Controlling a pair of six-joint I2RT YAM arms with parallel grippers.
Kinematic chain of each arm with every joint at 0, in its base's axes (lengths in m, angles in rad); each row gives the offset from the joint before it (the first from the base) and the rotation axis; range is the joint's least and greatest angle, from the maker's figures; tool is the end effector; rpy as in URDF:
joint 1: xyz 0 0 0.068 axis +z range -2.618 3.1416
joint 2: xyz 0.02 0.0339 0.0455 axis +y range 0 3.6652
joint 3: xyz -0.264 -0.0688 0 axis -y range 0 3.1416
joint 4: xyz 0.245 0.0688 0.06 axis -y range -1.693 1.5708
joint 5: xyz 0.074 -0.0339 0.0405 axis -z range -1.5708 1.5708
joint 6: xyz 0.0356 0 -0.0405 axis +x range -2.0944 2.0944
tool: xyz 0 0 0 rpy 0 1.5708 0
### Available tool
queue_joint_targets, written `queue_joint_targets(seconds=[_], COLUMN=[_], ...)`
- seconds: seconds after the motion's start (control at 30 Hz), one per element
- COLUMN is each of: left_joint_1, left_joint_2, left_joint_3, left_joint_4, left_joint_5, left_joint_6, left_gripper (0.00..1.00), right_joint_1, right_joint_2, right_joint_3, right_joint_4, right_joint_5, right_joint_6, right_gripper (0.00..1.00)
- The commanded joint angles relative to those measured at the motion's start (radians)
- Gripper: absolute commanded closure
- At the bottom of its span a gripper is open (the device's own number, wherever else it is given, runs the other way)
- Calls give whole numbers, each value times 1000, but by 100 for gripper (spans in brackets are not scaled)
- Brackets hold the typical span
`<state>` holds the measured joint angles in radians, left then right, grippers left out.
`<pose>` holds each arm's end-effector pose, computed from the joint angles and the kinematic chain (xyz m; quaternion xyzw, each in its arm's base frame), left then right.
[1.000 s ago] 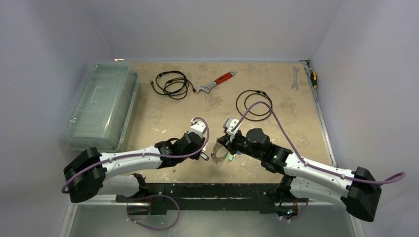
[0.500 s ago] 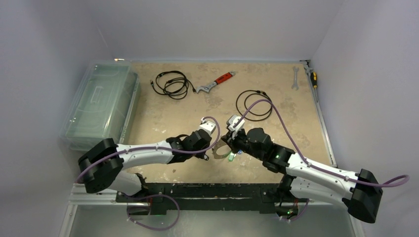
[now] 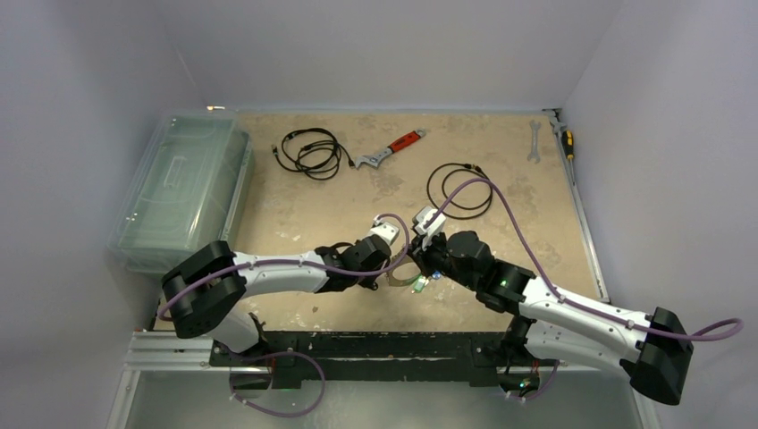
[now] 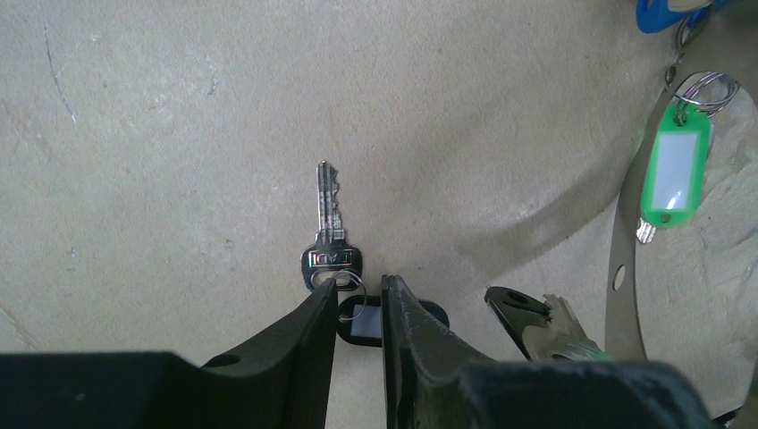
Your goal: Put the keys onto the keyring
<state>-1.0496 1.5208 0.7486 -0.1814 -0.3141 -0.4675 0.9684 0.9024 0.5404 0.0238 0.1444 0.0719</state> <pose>0.1522 -0.2431 0.1613 0.2245 0.9151 -0.0982 0.3202 0.1231 0.1700 0.2538 -0.3152 0.7516 0.2355 0.5295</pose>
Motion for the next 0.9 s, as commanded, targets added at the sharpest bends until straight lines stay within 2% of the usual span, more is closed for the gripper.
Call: queue_joint_targets(seconds=[0.0,0.5,0.6,0.87], left_joint_1=[-12,-16,-16,-16], left_joint_2=[7,35,26,-62], left_joint_3=[37,27,16,10], left_joint_4=[5,3,9,6], left_joint_5=[0,-38,-42,-19], left_joint_6=[13,11,10,21], left_gripper=[78,92,100,100], right_joint_1=[0,0,0,0], right_joint_2=[6,10,14,12], right_joint_3=[38,41,39,41], right_joint_4=[-43,-45,-46,-37], right_joint_5=[26,20,18,0], right_joint_6=[15,17,17,9], right_gripper=[100,100,100,100])
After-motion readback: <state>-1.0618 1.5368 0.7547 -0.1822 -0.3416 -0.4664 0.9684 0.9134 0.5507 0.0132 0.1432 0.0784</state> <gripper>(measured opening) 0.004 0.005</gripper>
